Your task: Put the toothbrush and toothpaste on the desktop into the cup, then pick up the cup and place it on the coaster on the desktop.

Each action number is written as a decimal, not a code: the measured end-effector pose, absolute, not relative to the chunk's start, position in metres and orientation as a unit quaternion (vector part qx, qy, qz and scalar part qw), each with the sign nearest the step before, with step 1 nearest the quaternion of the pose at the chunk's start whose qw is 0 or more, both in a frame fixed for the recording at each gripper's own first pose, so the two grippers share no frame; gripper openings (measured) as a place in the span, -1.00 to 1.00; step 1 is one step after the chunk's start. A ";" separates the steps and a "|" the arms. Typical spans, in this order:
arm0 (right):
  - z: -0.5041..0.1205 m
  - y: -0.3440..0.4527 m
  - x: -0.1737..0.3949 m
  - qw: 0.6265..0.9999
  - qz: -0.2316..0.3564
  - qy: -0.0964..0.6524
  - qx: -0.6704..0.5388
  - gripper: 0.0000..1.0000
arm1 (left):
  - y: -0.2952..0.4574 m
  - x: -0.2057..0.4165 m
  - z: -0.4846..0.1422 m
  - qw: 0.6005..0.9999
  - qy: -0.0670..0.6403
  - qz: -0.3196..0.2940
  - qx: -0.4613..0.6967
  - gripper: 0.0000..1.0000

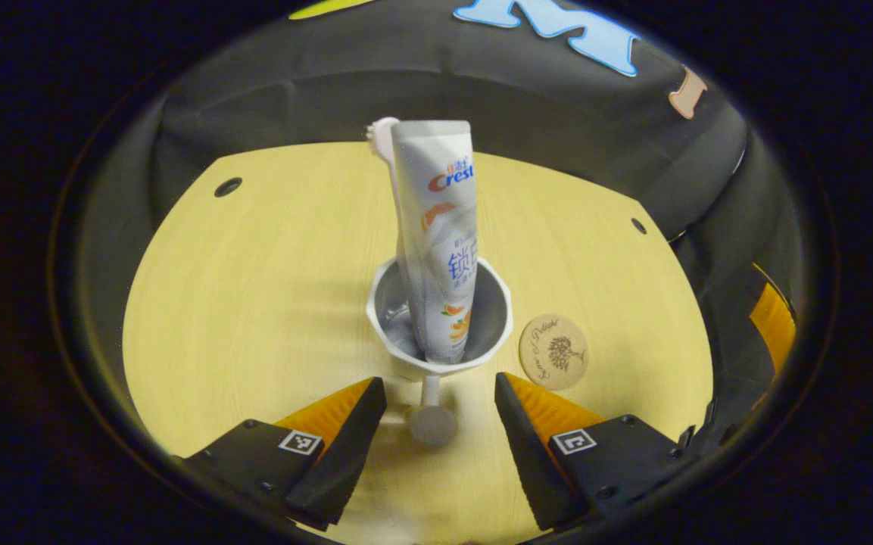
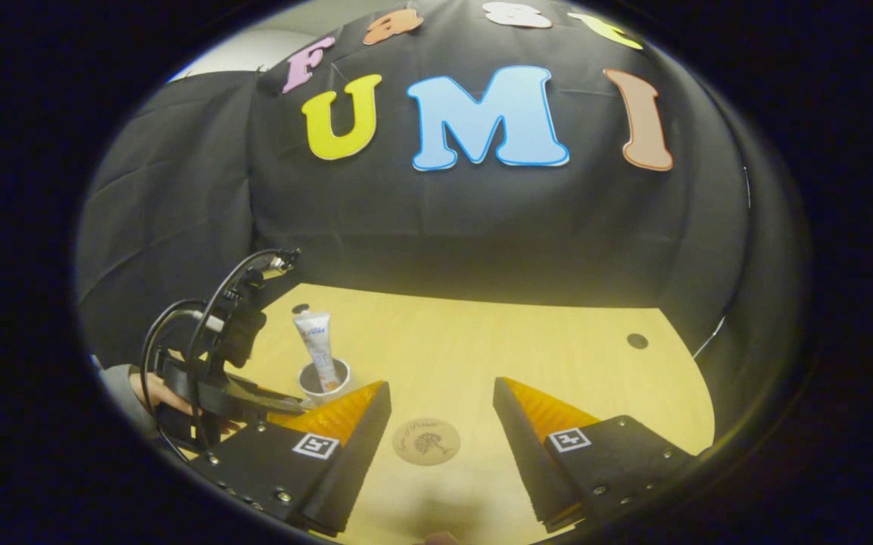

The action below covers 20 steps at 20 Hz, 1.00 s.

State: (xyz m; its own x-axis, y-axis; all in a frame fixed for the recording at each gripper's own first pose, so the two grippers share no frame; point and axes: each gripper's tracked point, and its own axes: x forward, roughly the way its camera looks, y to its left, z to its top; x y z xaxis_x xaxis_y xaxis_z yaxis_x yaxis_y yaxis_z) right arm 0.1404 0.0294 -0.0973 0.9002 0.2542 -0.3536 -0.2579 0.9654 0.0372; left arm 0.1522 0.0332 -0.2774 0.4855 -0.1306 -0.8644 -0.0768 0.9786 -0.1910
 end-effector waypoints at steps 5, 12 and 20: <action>-0.110 0.009 0.137 0.974 0.109 0.197 -0.004 0.70 | 0.039 0.156 -0.297 0.833 0.542 -0.007 -0.110 0.62; -0.117 -0.003 0.130 0.974 0.093 0.208 0.003 0.70 | 0.034 0.158 -0.307 0.828 0.553 0.003 -0.092 0.14; -0.124 -0.008 0.121 0.971 0.088 0.220 0.015 0.70 | 0.034 0.165 -0.304 0.858 0.514 0.012 -0.014 -0.32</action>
